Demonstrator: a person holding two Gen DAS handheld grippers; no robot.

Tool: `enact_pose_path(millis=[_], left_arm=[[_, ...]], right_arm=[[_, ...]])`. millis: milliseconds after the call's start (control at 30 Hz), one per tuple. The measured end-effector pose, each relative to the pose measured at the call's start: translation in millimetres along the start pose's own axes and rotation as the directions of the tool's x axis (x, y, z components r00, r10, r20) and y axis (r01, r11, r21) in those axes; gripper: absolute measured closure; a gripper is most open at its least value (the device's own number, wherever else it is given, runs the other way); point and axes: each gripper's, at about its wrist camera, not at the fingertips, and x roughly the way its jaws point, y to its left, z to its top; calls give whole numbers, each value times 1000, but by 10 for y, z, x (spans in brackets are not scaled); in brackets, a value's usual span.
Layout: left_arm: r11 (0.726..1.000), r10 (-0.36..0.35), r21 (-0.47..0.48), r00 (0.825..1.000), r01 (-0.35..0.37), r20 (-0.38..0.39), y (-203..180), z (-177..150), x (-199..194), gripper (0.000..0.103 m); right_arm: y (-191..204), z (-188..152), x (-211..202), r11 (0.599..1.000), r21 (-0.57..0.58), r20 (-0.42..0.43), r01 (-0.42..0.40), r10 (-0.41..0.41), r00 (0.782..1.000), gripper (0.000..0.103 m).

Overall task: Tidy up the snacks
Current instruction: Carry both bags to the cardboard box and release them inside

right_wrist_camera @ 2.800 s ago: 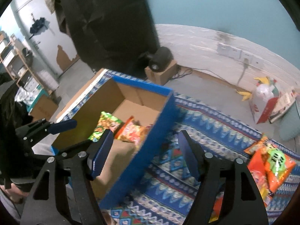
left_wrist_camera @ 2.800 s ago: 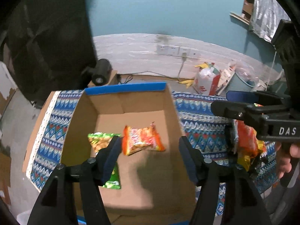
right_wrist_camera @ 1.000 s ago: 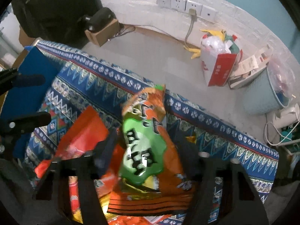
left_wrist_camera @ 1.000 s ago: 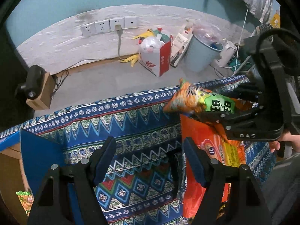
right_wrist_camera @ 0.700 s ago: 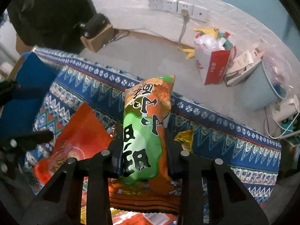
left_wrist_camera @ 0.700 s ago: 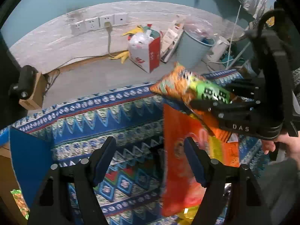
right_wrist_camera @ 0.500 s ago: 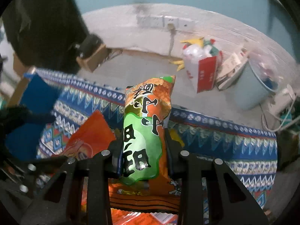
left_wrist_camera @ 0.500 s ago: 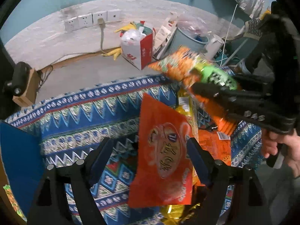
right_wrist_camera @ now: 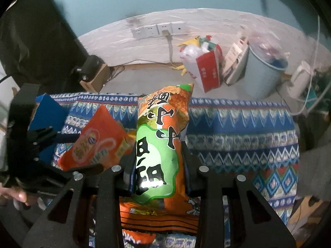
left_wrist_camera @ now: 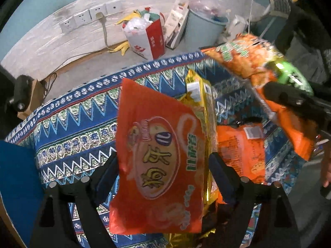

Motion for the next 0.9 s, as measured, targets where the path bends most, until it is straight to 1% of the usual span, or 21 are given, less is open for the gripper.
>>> enact_pose_path(millis=[67,200,267,300,400,433,467,500,533,633,767,900], left_arm=[[999,29,23,999,-28,-18,-72,2,92,16],[998,37,47,999,-35,-38,-135,-22,208,16],[998,34,62,999,-32,-27,-158,-42,220,24],[997,33,67,999,-31,-20,-170,-49,219,30],[997,42,71,999,-43,12,-173,-74,146,44],[997,32,68,999,-33,24,-160,-81,104,49],[998,25,60,999,-27,33,-138,-89,60,51],[998,22,52,999,-24,39,-119,-93,24,58],[999,12,43,999,-13,44,-98,-96,-14,62],[999,19,28,997,-21,71,-42,-116,-139,63],[1000,3,9,995,-4,96,15,-162,-291,63],[1000,13,-7,992,-12,127,96,-220,-445,63]], right_arm=[[-30,-74,-22,1000,19,0,-7,7,1000,70],[-36,-180,-30,1000,21,0,4,-4,1000,70],[-44,-207,-34,1000,28,3,6,-6,1000,70],[-48,-216,-35,999,33,3,4,-4,1000,70],[-44,-234,-37,999,37,1,1,-1,1000,70],[-35,-243,-36,999,37,0,-1,1,1000,70],[-27,-243,-32,999,37,-1,-2,2,1000,70],[-18,-245,-28,999,36,-2,-3,3,1000,70],[-2,-245,-24,999,34,-2,-3,3,1000,70],[32,-217,-27,1000,28,10,-3,3,1000,70],[92,-193,-52,1000,16,23,-8,8,1000,70],[176,-161,-95,1000,5,39,-15,14,999,70]])
